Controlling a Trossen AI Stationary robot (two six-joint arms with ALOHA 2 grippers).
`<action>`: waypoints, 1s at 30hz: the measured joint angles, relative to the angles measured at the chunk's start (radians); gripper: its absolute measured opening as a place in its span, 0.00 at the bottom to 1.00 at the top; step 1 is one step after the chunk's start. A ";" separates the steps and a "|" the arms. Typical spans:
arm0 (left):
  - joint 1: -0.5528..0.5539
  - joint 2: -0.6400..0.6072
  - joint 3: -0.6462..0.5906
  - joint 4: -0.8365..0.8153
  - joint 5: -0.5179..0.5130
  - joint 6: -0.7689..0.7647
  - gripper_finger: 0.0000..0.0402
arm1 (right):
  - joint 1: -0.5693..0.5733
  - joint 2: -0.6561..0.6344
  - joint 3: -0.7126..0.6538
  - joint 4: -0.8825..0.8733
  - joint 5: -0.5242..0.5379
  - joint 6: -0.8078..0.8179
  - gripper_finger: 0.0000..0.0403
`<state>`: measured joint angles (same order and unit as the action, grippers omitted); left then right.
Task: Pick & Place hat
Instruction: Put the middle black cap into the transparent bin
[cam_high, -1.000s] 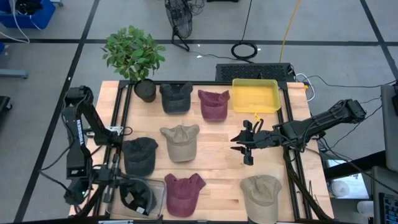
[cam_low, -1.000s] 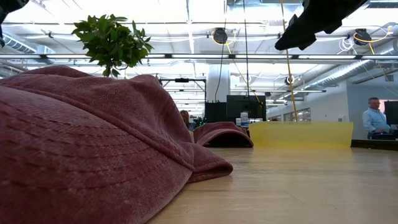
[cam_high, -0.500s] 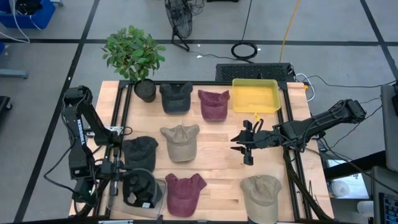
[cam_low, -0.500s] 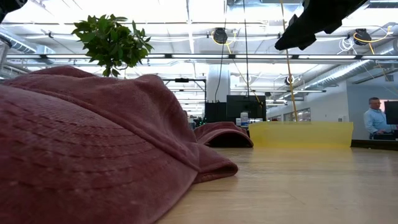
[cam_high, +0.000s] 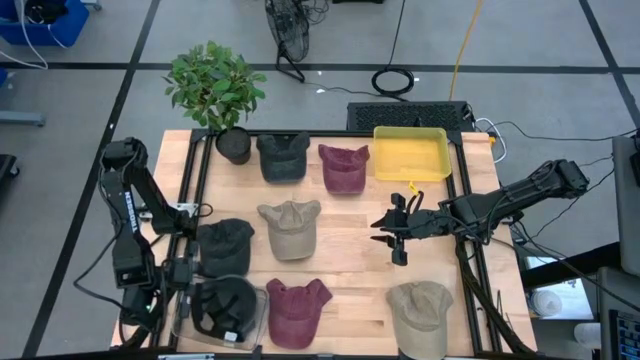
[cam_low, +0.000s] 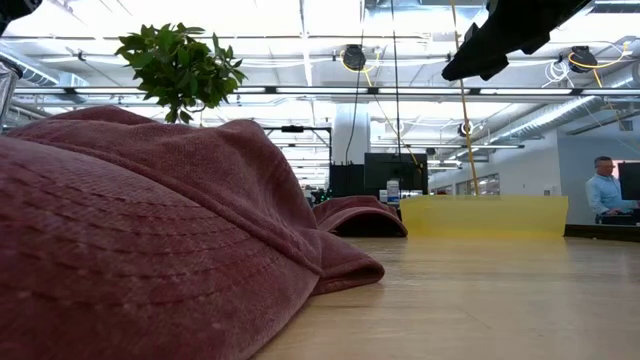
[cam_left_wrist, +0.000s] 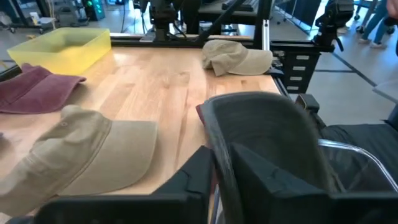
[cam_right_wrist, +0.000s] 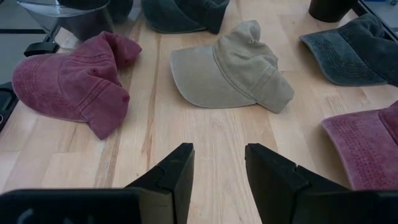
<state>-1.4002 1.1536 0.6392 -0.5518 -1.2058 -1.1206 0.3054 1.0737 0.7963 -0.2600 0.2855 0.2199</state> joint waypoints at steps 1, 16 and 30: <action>0.005 0.000 0.000 0.000 0.007 0.000 0.22 | 0.000 0.000 0.000 0.000 0.000 0.000 0.32; 0.106 -0.108 0.000 0.009 0.034 0.120 0.56 | 0.000 0.000 0.000 0.000 0.000 0.000 0.32; 0.545 -0.199 0.000 0.339 0.559 0.643 0.59 | -0.005 0.000 0.000 0.001 0.000 -0.004 0.32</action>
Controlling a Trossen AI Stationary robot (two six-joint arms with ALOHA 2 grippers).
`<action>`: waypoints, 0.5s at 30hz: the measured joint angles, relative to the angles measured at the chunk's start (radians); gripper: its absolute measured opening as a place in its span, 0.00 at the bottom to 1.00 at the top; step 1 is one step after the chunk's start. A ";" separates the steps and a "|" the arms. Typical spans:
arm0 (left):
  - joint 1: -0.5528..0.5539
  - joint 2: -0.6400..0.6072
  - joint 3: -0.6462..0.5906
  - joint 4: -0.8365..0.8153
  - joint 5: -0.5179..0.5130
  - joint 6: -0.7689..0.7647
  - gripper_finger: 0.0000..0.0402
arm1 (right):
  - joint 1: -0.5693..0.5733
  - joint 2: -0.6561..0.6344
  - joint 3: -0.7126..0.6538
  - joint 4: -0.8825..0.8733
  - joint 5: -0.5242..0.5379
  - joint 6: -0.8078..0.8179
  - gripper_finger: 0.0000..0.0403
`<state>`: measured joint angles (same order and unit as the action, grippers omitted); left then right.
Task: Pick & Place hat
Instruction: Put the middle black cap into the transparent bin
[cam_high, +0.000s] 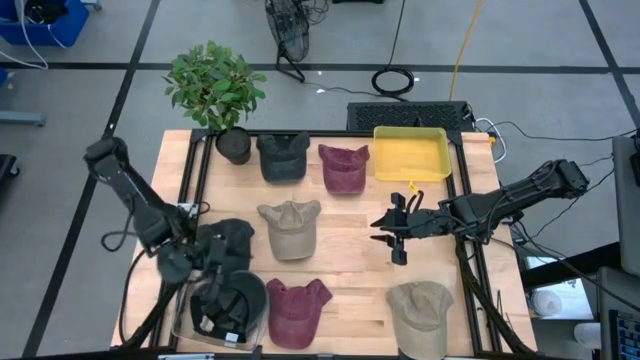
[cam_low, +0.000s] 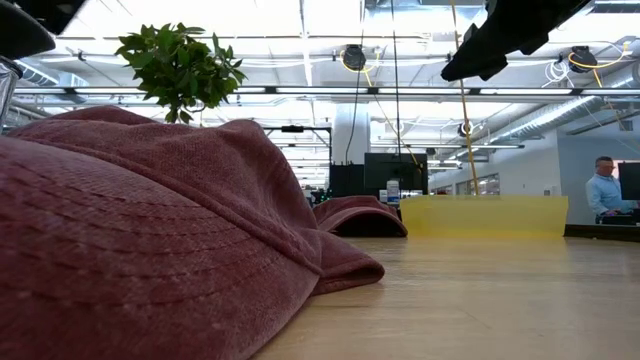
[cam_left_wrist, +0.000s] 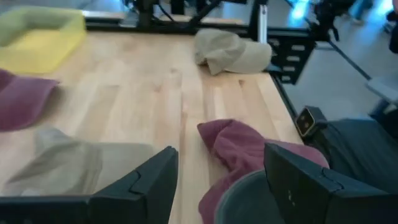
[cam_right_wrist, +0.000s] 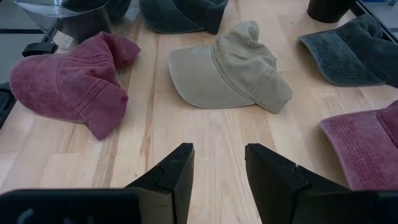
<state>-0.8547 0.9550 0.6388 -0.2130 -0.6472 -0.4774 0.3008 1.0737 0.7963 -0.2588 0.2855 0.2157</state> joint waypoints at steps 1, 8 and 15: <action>0.032 0.000 0.000 -0.003 0.048 0.007 0.59 | 0.000 0.000 0.000 0.000 0.000 0.000 0.32; 0.226 0.000 0.000 -0.095 0.377 -0.022 0.59 | 0.000 0.000 0.000 0.000 0.000 -0.010 0.32; 0.315 0.000 0.000 -0.149 0.576 -0.057 0.59 | 0.000 0.000 0.000 0.000 0.000 -0.019 0.32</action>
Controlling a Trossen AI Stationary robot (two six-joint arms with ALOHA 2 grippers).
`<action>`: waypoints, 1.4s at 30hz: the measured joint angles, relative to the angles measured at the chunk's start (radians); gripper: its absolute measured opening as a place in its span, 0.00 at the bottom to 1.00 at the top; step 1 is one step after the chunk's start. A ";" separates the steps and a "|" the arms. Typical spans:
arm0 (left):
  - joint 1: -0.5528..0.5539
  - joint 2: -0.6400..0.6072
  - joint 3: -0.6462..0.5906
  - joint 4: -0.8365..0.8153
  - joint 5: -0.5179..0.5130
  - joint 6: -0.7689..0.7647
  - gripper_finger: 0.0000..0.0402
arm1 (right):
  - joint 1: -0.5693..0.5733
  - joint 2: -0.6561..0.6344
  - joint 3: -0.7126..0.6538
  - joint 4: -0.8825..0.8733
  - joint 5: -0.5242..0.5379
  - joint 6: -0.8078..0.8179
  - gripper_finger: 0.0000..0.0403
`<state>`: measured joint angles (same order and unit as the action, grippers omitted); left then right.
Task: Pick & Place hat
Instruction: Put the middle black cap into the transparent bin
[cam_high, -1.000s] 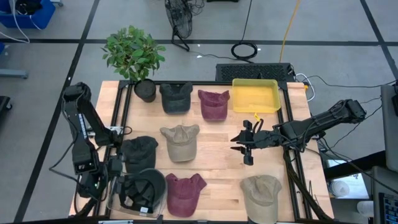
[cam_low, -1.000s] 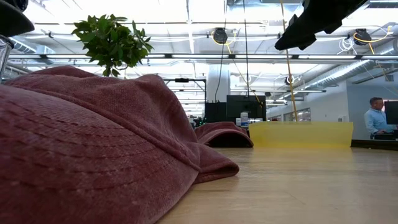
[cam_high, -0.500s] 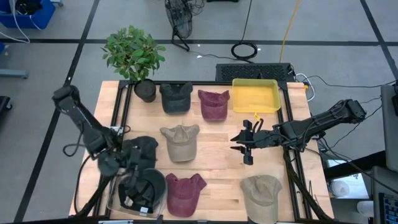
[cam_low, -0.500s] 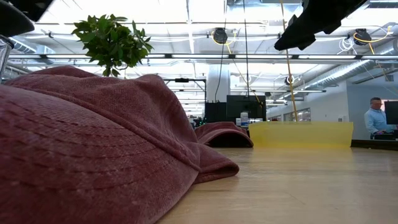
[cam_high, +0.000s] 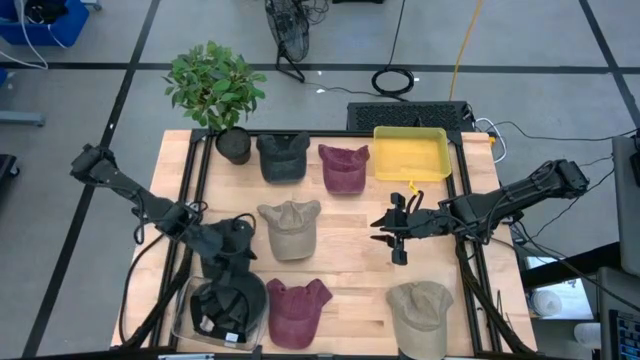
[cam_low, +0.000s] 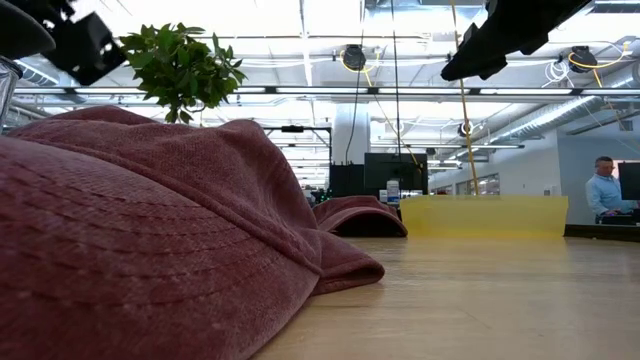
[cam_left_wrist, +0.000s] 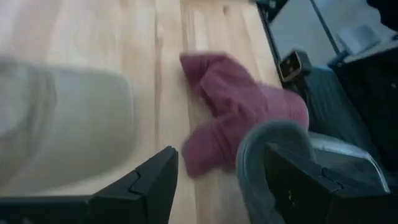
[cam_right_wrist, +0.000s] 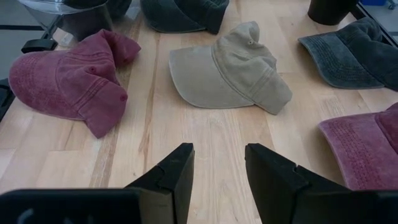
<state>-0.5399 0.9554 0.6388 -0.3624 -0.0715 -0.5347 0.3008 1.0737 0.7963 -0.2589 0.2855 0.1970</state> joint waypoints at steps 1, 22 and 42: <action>0.007 0.000 0.000 -0.013 0.029 -0.016 0.59 | 0.000 0.000 0.000 0.000 0.000 0.000 0.32; -0.156 0.036 0.000 0.007 0.041 -0.091 0.26 | 0.000 0.000 0.000 0.000 0.000 0.000 0.32; -0.512 0.032 0.000 -0.033 -0.428 -0.340 0.07 | 0.000 -0.001 -0.033 0.009 0.000 0.002 0.32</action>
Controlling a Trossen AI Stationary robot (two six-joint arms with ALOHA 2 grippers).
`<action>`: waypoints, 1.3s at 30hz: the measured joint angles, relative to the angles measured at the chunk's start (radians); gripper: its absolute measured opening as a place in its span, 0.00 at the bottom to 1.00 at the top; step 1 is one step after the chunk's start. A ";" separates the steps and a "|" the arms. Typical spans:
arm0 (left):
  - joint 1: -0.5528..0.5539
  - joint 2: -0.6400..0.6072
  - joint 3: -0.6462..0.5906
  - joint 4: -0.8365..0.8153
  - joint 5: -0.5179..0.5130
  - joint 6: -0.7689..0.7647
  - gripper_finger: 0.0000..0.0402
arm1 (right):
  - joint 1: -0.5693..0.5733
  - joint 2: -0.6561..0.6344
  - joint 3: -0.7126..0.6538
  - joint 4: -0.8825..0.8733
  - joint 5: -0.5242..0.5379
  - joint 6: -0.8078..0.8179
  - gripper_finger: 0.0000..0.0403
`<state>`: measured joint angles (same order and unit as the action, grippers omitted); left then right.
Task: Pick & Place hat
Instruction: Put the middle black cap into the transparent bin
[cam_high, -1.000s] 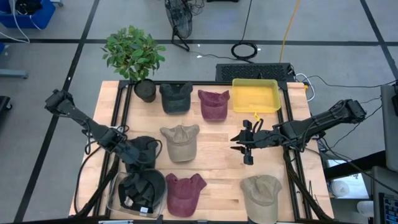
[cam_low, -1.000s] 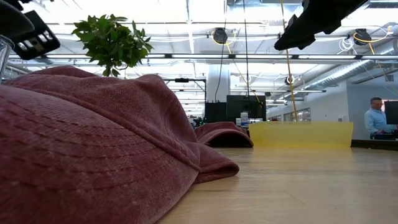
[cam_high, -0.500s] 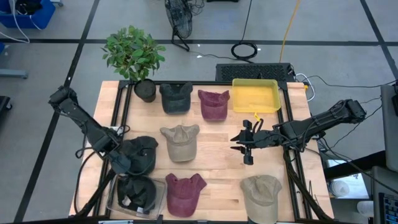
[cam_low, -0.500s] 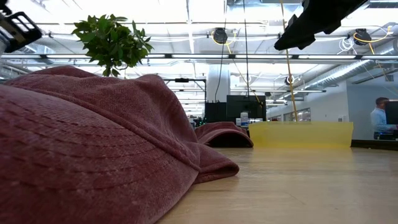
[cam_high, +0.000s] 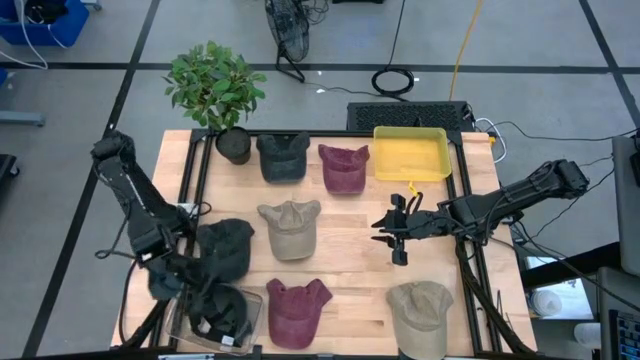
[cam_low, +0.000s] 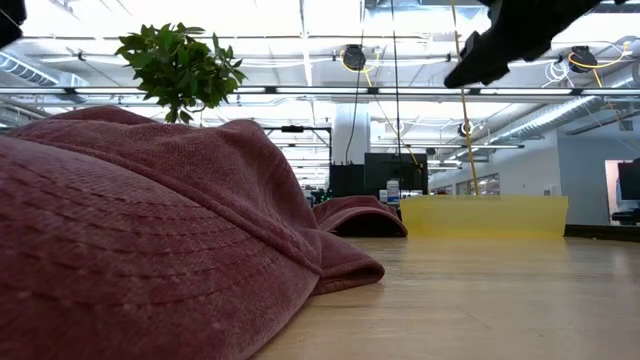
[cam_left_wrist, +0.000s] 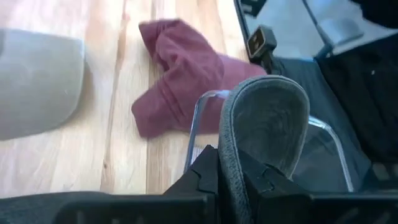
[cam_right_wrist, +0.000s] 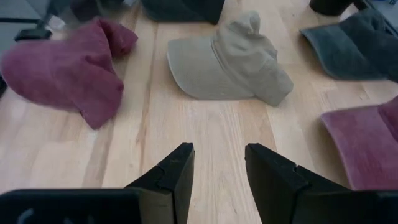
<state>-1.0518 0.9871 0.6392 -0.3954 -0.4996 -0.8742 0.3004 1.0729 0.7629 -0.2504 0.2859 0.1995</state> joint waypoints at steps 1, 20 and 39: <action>-0.025 0.000 0.000 0.000 -0.034 -0.015 0.07 | 0.000 0.000 -0.009 0.003 0.000 0.006 0.32; -0.260 0.189 0.000 0.199 -0.124 -0.210 0.33 | 0.000 0.000 -0.057 0.112 0.000 0.000 0.32; -0.260 0.079 0.000 0.247 -0.001 -0.182 0.53 | 0.000 0.000 -0.058 0.112 0.000 -0.016 0.32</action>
<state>-1.3117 1.0660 0.6392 -0.1483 -0.5004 -1.0563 0.3005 1.0733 0.7051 -0.1383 0.2855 0.1833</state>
